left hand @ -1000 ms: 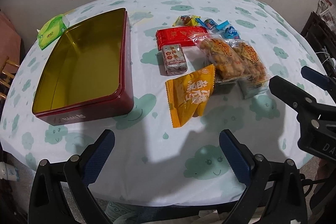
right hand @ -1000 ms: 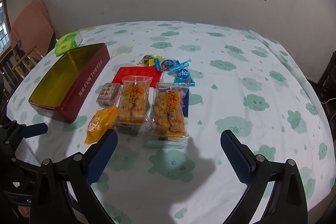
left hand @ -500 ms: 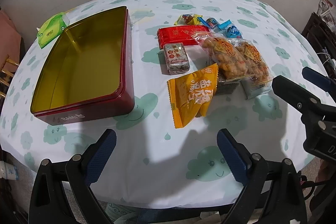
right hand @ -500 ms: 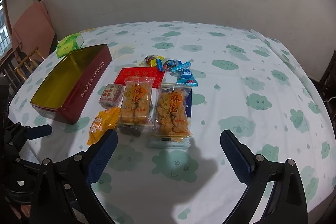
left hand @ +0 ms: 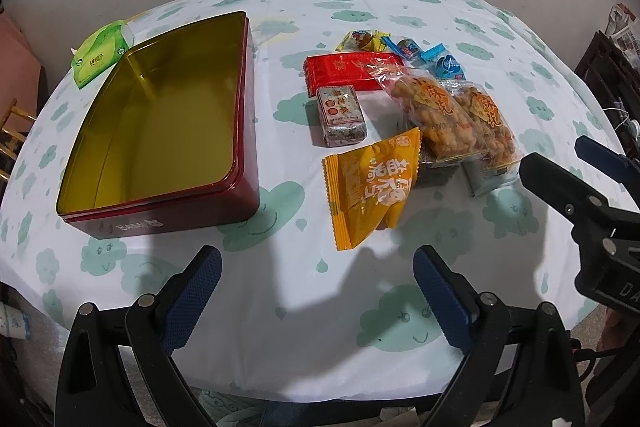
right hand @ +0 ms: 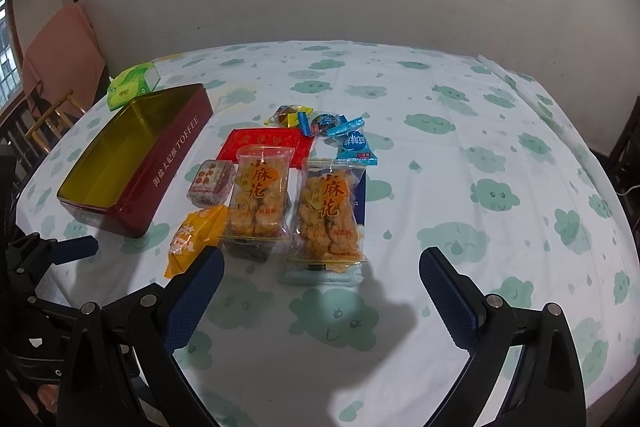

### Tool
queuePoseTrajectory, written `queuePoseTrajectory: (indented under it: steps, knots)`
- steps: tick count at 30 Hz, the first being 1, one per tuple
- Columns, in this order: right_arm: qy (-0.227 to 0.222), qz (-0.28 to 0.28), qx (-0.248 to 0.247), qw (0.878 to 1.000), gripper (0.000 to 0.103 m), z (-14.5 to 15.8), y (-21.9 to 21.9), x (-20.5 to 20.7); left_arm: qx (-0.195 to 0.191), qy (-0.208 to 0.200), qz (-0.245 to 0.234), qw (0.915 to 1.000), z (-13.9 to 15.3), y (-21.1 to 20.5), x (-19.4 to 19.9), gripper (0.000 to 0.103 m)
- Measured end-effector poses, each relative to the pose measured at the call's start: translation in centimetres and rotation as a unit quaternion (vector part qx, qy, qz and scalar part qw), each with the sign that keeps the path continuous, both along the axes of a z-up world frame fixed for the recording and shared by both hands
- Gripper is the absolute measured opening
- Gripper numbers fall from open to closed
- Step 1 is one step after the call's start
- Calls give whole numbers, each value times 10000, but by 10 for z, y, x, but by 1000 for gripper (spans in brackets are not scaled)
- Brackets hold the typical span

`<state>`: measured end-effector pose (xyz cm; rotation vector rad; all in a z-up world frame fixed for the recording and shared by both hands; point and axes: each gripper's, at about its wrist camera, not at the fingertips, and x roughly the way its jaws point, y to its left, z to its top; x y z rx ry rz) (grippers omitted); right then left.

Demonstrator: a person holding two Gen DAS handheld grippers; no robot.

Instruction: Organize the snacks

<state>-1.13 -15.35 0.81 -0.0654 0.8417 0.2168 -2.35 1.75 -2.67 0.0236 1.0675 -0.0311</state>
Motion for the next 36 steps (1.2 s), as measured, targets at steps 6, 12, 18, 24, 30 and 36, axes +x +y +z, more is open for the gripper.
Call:
queuePoseTrajectory:
  steps: [6, 12, 18, 24, 30, 36]
  knots:
    - [-3, -8, 7, 10000, 97, 0, 0, -1, -36, -19, -9, 10000, 0, -1, 0, 95]
    - [32, -4, 27, 10000, 96, -2, -1, 3, -52, -15, -35, 10000, 0, -2, 3, 94]
    - [49, -47, 81, 9999, 94, -6, -7, 7, -123, -58, -109, 9998, 0, -6, 10, 91]
    - [65, -71, 119, 9999, 94, -8, -12, 7, -100, -19, -142, 9998, -3, -10, 18, 88]
    - [75, -80, 137, 9998, 94, -9, -14, 8, -55, -15, -240, 9997, -4, -17, 23, 85]
    - [84, -147, 180, 9997, 94, -11, -19, 9, -68, -41, -319, 9995, -6, -22, 29, 77]
